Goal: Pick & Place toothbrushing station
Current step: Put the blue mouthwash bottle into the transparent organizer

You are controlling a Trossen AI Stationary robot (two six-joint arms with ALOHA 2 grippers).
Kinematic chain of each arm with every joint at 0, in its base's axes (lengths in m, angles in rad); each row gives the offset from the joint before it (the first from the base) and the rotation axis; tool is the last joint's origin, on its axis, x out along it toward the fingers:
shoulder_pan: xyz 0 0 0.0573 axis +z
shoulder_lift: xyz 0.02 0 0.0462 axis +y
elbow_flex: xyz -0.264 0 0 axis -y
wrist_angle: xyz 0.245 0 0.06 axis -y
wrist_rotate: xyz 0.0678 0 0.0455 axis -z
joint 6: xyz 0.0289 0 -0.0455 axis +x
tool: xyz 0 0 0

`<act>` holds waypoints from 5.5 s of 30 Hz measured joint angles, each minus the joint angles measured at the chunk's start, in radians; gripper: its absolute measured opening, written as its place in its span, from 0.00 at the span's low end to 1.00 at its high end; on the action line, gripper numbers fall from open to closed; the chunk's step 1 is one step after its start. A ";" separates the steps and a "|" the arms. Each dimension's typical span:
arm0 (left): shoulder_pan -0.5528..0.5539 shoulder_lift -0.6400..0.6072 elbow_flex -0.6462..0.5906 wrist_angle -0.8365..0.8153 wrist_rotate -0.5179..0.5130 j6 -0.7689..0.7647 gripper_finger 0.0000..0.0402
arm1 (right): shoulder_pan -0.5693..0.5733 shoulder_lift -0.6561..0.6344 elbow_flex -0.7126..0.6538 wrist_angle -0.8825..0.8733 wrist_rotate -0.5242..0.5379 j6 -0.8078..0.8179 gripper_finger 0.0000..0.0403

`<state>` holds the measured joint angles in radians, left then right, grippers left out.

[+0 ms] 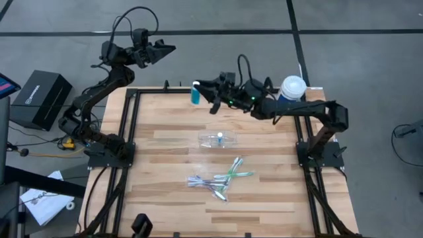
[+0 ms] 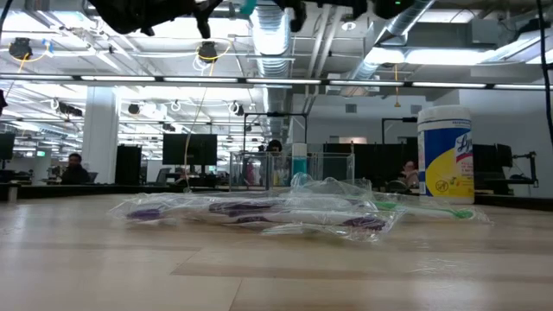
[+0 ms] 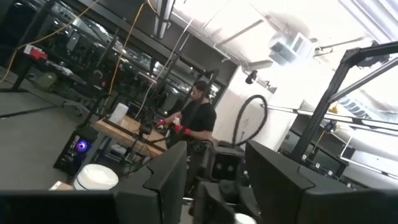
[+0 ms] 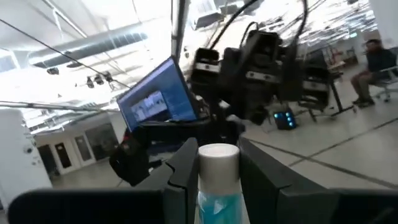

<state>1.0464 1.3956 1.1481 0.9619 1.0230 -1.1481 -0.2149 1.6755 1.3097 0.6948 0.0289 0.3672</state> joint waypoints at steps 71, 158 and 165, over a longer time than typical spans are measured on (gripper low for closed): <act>-0.493 -0.005 -0.338 -0.670 -0.746 1.138 0.31 | 0.292 -0.117 -0.786 0.469 0.391 -0.114 0.20; -0.411 -0.005 -0.544 -0.490 -0.809 1.229 0.38 | 0.187 0.282 -0.636 0.627 0.298 -0.135 0.20; -0.406 -0.005 -0.544 -0.491 -0.805 1.242 0.38 | 0.183 0.327 -0.635 0.704 0.309 -0.129 0.20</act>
<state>0.6407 1.3911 0.6041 0.4711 0.2176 0.0940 -0.0315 2.0022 0.6743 1.3991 0.3378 0.2380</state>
